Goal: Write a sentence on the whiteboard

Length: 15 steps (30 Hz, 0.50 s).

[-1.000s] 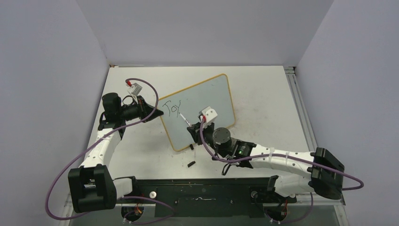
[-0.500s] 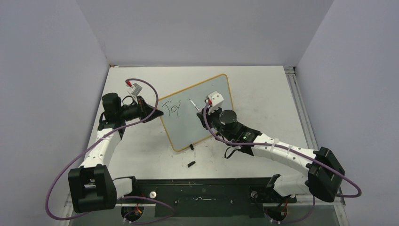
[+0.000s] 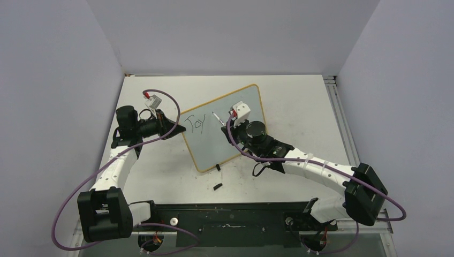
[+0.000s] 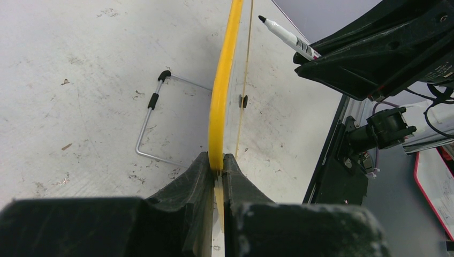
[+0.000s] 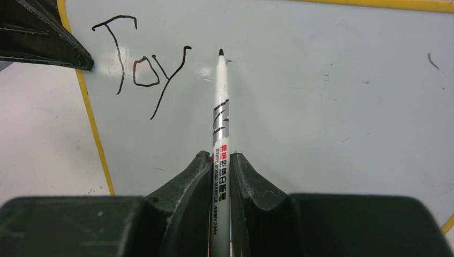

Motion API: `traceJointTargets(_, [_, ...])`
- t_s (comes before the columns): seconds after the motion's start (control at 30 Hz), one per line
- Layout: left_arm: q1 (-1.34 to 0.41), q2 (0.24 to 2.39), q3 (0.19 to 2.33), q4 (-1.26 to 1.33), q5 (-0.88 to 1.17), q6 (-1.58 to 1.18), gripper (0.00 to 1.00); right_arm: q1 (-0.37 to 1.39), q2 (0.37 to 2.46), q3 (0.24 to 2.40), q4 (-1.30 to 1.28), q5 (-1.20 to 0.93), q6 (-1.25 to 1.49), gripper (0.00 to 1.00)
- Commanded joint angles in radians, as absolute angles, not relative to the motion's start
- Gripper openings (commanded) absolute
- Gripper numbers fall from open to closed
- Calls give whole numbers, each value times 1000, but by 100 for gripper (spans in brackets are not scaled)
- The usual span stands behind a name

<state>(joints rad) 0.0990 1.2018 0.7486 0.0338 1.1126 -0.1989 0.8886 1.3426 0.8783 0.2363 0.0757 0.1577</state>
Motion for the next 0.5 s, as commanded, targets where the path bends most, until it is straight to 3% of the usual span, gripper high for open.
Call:
traceJointTargets(0.0, [106,1190,791,28,1132,-176,0,881,1362,908,272,64,183,5])
traceJointTargets(0.47, [106,1187,790,28,1131,-176,0,881,1400,896,267,82,205,5])
